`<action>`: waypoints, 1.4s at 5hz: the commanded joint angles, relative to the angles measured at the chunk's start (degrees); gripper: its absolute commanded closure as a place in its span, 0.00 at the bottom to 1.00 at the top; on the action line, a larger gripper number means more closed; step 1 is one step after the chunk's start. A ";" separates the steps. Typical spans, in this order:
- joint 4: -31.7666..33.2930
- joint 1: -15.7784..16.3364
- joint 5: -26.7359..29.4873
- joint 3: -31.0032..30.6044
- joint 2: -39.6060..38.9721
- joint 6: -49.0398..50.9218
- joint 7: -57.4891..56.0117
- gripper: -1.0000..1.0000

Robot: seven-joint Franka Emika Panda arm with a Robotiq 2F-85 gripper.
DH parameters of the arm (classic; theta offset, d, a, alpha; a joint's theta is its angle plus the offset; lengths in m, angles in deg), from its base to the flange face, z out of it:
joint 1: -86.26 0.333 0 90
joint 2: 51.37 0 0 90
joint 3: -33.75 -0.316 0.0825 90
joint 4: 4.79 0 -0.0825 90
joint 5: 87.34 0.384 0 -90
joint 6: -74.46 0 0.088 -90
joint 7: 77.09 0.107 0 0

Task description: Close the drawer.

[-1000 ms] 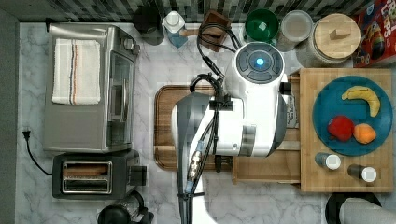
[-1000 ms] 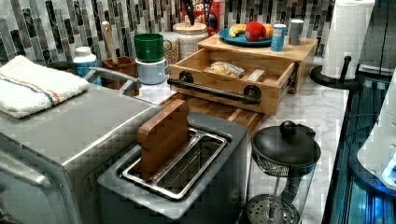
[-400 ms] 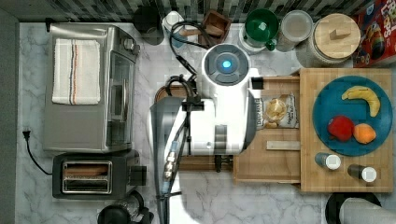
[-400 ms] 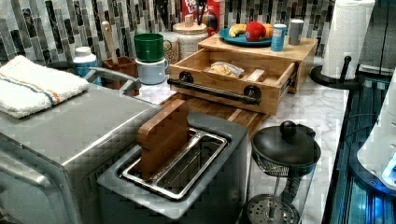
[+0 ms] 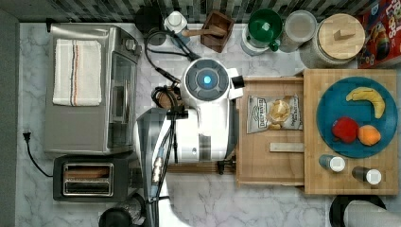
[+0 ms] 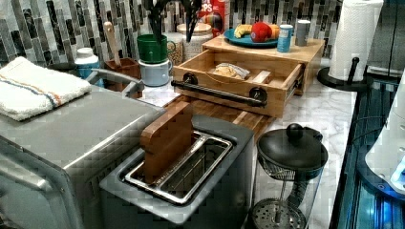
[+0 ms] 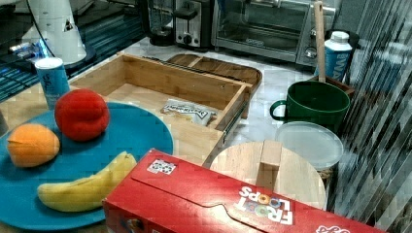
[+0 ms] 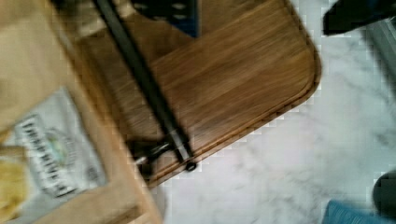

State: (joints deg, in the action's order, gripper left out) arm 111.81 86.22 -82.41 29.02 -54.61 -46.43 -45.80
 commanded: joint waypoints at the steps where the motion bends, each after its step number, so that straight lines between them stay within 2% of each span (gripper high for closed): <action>1: 8.41 1.44 -1.48 -1.75 -3.13 -2.62 -9.23 1.00; 2: 9.69 0.21 -5.13 -3.18 -4.70 -5.48 -11.35 1.00; 3: 10.77 1.00 -9.09 -2.18 -5.77 -7.71 -13.85 1.00; 5: 11.13 -0.84 -15.73 -1.53 -5.78 -9.14 -20.81 1.00; 6: 11.21 -2.97 -18.06 -1.02 -4.52 -9.47 -26.58 1.00; 7: 10.41 -5.35 -17.43 -0.03 -4.68 -10.80 -31.85 1.00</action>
State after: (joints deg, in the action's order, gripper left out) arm 125.02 83.86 -98.63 28.35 -63.48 -55.10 -72.60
